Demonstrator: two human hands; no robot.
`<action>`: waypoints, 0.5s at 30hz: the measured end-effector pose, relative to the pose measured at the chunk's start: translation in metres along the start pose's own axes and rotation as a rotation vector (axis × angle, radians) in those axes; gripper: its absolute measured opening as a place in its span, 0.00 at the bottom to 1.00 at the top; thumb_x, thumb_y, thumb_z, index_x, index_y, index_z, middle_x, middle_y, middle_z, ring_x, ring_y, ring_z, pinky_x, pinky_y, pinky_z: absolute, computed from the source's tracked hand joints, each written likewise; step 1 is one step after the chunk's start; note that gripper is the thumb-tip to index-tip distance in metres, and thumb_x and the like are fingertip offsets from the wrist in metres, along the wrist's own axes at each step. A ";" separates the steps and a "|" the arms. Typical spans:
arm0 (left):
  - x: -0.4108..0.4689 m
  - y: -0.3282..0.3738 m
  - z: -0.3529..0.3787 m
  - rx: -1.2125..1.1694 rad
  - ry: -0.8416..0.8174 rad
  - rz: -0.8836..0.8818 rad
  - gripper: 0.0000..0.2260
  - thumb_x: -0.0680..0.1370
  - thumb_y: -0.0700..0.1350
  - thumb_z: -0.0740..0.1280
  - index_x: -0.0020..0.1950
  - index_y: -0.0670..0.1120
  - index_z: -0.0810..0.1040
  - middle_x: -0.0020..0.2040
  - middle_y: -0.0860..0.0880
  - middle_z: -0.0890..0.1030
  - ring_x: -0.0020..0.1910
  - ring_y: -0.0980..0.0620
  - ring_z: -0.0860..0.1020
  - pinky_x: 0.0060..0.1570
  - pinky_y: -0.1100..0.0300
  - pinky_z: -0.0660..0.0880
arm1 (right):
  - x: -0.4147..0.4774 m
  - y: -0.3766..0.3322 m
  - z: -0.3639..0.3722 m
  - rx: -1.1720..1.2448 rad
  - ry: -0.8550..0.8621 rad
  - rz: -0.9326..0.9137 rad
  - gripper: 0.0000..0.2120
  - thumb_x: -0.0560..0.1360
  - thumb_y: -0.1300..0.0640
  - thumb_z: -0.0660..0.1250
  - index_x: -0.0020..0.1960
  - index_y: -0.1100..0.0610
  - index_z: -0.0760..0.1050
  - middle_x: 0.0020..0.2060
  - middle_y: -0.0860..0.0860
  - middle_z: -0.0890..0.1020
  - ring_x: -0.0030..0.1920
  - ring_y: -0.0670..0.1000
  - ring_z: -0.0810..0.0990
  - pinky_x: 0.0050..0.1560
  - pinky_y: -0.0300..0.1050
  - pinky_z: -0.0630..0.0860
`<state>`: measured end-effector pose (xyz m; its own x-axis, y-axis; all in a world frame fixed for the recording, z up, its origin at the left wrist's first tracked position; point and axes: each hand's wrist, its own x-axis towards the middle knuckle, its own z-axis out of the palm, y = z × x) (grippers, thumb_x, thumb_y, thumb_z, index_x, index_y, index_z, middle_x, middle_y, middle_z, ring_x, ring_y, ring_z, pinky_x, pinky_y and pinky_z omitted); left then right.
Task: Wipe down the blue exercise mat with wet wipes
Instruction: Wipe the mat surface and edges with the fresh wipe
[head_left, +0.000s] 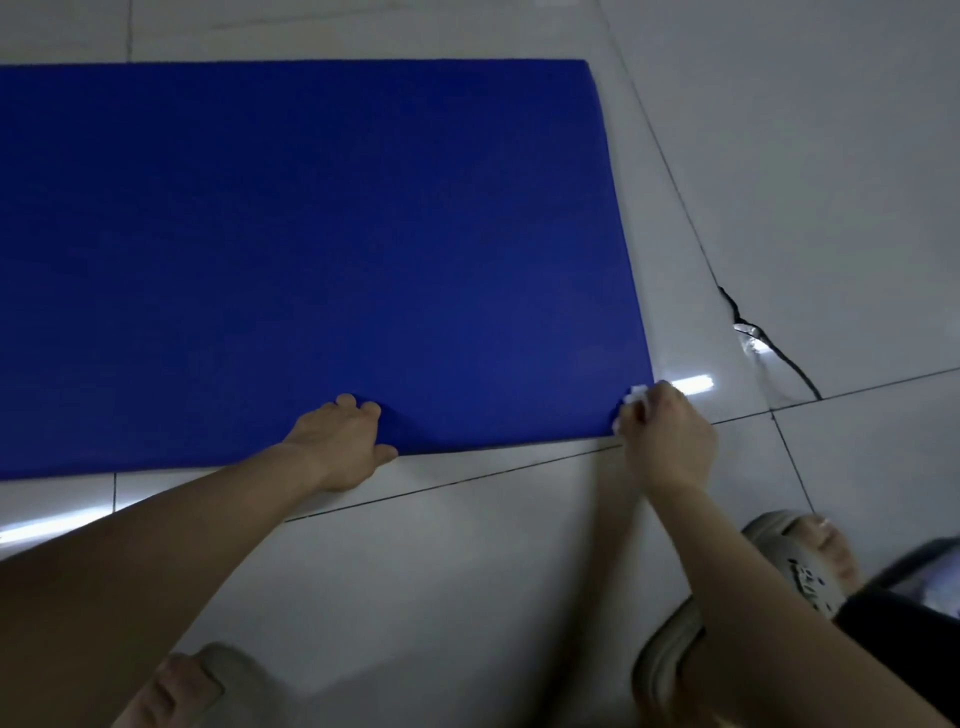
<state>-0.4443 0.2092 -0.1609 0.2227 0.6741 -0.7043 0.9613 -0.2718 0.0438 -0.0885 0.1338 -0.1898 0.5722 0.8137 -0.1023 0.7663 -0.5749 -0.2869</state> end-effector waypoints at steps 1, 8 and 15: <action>0.000 0.000 0.000 -0.001 0.004 0.003 0.26 0.82 0.63 0.58 0.72 0.47 0.66 0.67 0.44 0.69 0.61 0.46 0.73 0.60 0.52 0.73 | 0.005 0.006 -0.001 -0.010 0.010 0.052 0.12 0.80 0.49 0.62 0.45 0.57 0.73 0.44 0.56 0.82 0.40 0.59 0.79 0.39 0.46 0.64; 0.002 0.001 0.003 0.014 0.021 -0.003 0.26 0.82 0.63 0.58 0.72 0.46 0.66 0.67 0.44 0.69 0.62 0.45 0.73 0.60 0.52 0.73 | -0.029 -0.032 0.015 0.224 0.034 0.166 0.09 0.81 0.53 0.63 0.46 0.59 0.72 0.40 0.57 0.79 0.41 0.61 0.79 0.40 0.45 0.63; 0.001 0.000 0.000 0.022 0.019 0.010 0.25 0.82 0.63 0.58 0.70 0.47 0.67 0.65 0.44 0.70 0.60 0.46 0.73 0.59 0.53 0.73 | -0.079 -0.104 0.035 0.136 -0.109 -0.337 0.11 0.81 0.50 0.65 0.43 0.54 0.71 0.38 0.51 0.81 0.32 0.53 0.79 0.33 0.42 0.64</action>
<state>-0.4445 0.2099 -0.1609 0.2354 0.6843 -0.6901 0.9553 -0.2937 0.0346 -0.2230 0.1325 -0.1853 0.2547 0.9638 -0.0793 0.8563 -0.2629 -0.4446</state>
